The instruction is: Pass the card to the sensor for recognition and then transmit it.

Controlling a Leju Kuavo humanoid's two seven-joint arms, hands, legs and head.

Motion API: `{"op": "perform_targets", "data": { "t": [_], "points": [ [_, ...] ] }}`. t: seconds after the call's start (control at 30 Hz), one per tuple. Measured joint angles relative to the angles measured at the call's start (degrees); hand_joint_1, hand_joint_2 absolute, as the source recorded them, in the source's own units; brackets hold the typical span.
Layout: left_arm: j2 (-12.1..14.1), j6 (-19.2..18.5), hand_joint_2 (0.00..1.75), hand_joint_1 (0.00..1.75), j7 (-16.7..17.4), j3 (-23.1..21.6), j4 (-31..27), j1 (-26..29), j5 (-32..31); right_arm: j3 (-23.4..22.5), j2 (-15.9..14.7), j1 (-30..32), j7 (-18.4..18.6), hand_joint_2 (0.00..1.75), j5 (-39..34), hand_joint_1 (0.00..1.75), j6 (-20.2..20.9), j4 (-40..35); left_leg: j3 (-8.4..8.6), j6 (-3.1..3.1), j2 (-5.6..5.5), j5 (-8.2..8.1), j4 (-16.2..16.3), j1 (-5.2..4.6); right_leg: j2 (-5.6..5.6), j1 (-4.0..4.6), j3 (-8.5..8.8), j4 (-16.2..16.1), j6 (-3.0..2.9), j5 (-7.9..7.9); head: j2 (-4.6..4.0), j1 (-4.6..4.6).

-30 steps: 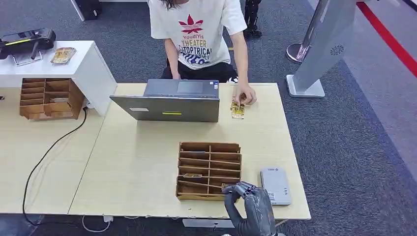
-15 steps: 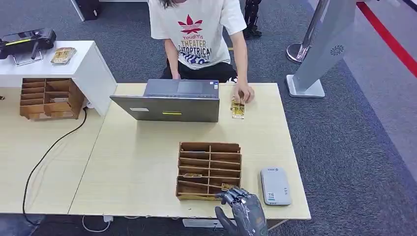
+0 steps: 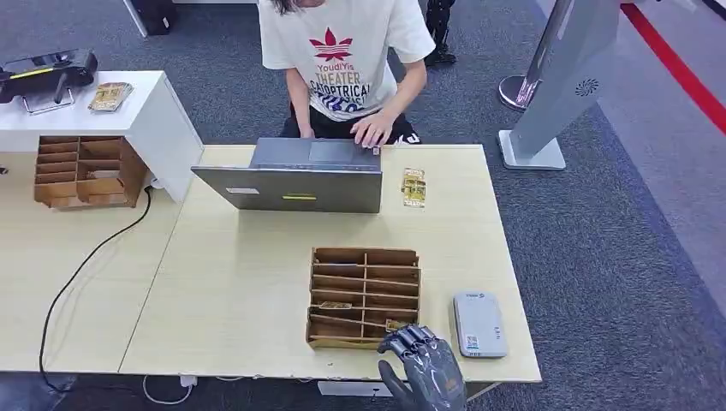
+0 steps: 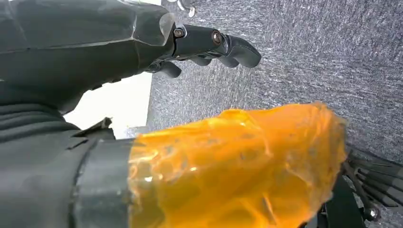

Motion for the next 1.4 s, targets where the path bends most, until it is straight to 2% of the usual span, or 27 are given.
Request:
{"op": "perform_targets", "data": {
  "t": [0.03, 0.1, 0.2, 0.23, 0.33, 0.4, 0.47, 0.5, 0.67, 0.7, 0.9, 1.1, 1.17, 1.33, 1.4],
  "points": [
    [0.0, 0.0, 0.0, 0.0, 0.0, 0.0, 0.0, 0.0, -0.1, 0.0, 0.0, -0.1, 0.1, 1.75, 0.3, 0.96, -0.3, 0.2, 0.0, 0.0, 0.0, 0.0, 0.0, 0.0, 0.0, 0.0, 0.0, 0.0, 0.0, 0.0, 0.0, 0.0],
    [0.0, 0.0, 0.0, 0.0, 0.0, 0.0, 0.0, 0.0, -0.3, 0.0, 0.0, -0.5, 0.2, 1.75, 0.8, 1.03, -0.8, 0.6, 0.0, 0.0, 0.0, 0.0, 0.0, 0.0, 0.0, 0.0, 0.0, 0.0, 0.0, 0.0, 0.0, 0.0],
    [0.0, -0.1, 0.0, 0.0, 0.0, 0.0, 0.0, 0.0, -0.5, -0.5, 0.0, -1.0, 0.1, 1.75, 1.8, 0.98, -1.4, 0.9, 0.0, 0.0, 0.0, 0.0, 0.0, 0.0, 0.0, 0.0, 0.0, 0.0, 0.0, 0.0, 0.0, 0.0],
    [0.0, -0.1, 0.0, 0.0, 0.0, 0.0, 0.0, 0.0, -0.6, -0.7, 0.0, -1.2, 0.1, 1.75, 2.2, 0.91, -1.5, 0.9, 0.0, 0.0, 0.0, 0.0, 0.0, 0.0, 0.0, 0.0, 0.0, 0.0, 0.0, 0.0, 0.0, 0.0],
    [0.0, -0.2, 0.0, 0.0, 0.0, 0.0, 0.0, 0.0, -0.8, -1.9, 0.0, -1.5, -0.1, 1.75, 3.3, 0.89, -1.5, 0.9, 0.0, 0.0, 0.0, 0.0, 0.0, 0.0, 0.0, 0.0, 0.0, 0.0, 0.0, 0.0, 0.0, 0.0],
    [0.0, -0.2, 0.0, 0.0, 0.0, 0.0, 0.0, 0.0, -1.1, -2.5, 0.0, -2.0, -0.3, 1.75, 3.9, 0.77, -1.5, 1.0, 0.0, 0.0, 0.0, 0.0, 0.0, 0.0, 0.0, 0.0, 0.0, 0.0, 0.0, 0.0, 0.0, 0.0],
    [0.0, -0.2, 0.0, 0.0, 0.0, 0.0, 0.0, 0.0, -1.2, -3.3, 0.2, -2.4, -0.5, 1.75, 4.2, 0.75, -1.5, 1.2, 0.0, 0.0, 0.0, 0.0, 0.0, 0.0, 0.0, 0.0, 0.0, 0.0, 0.0, 0.0, 0.0, 0.0],
    [0.0, -0.2, 0.0, 0.0, 0.0, 0.0, 0.0, 0.0, -1.2, -3.6, 0.4, -2.6, -0.6, 1.75, 4.4, 0.68, -1.5, 1.2, 0.0, 0.0, 0.0, 0.0, 0.0, 0.0, 0.0, 0.0, 0.0, 0.0, 0.0, 0.0, 0.0, 0.0],
    [0.0, -0.3, 0.0, 0.0, 0.1, 0.0, 0.0, 0.0, -1.3, -5.0, 0.7, -3.3, -0.6, 1.75, 4.7, 0.7, -1.5, 1.2, 0.01, 0.0, 0.0, 0.0, 0.0, 0.0, 0.0, 0.0, 0.0, 0.0, 0.0, 0.0, 0.0, 0.0],
    [0.0, -0.3, 0.0, 0.0, 0.1, 0.0, 0.0, 0.0, -1.3, -5.1, 0.8, -3.3, -0.6, 1.75, 4.9, 0.75, -1.5, 1.3, 0.0, 0.0, 0.0, 0.0, 0.0, 0.0, 0.0, 0.0, 0.0, 0.0, 0.0, 0.0, 0.0, 0.0],
    [0.0, -0.3, 0.0, 0.0, 0.1, 0.0, 0.0, 0.0, -1.3, -5.6, 1.4, -3.4, -0.7, 1.75, 5.0, 0.73, -1.2, 1.6, 0.0, 0.0, 0.0, 0.0, 0.0, 0.0, 0.0, 0.0, 0.0, 0.0, 0.0, 0.0, 0.0, 0.0],
    [0.0, -0.3, 0.0, 0.0, 0.1, 0.0, 0.0, 0.0, -1.2, -5.6, 1.8, -3.4, -0.7, 1.75, 5.0, 0.8, -0.9, 2.2, 0.0, 0.0, 0.0, 0.0, 0.0, 0.0, 0.0, 0.0, 0.0, 0.0, 0.0, 0.0, 0.0, 0.0],
    [0.0, -0.3, 0.0, 0.0, 0.1, 0.0, 0.0, 0.0, -1.1, -5.6, 1.8, -3.4, -0.8, 1.75, 5.0, 0.87, -0.9, 2.3, 0.0, 0.0, 0.0, 0.0, 0.0, 0.0, 0.0, 0.0, 0.0, 0.0, 0.0, 0.0, 0.0, 0.0],
    [0.0, -0.4, 0.0, 0.0, 0.1, 0.0, 0.0, 0.0, -1.0, -5.9, 1.8, -3.4, -0.7, 1.75, 4.7, 0.79, -1.0, 1.7, 0.0, 0.0, 0.0, 0.0, 0.0, 0.0, 0.0, 0.0, 0.0, 0.0, 0.0, 0.0, 0.0, 0.0],
    [0.0, -0.4, 0.0, 0.0, 0.1, 0.0, 0.0, 0.0, -0.9, -5.9, 1.8, -3.4, -0.7, 1.75, 4.6, 0.82, -1.0, 1.1, 0.01, 0.0, 0.0, 0.0, 0.0, 0.0, 0.0, 0.0, 0.0, 0.0, 0.0, 0.0, 0.0, 0.0]
  ]
}}
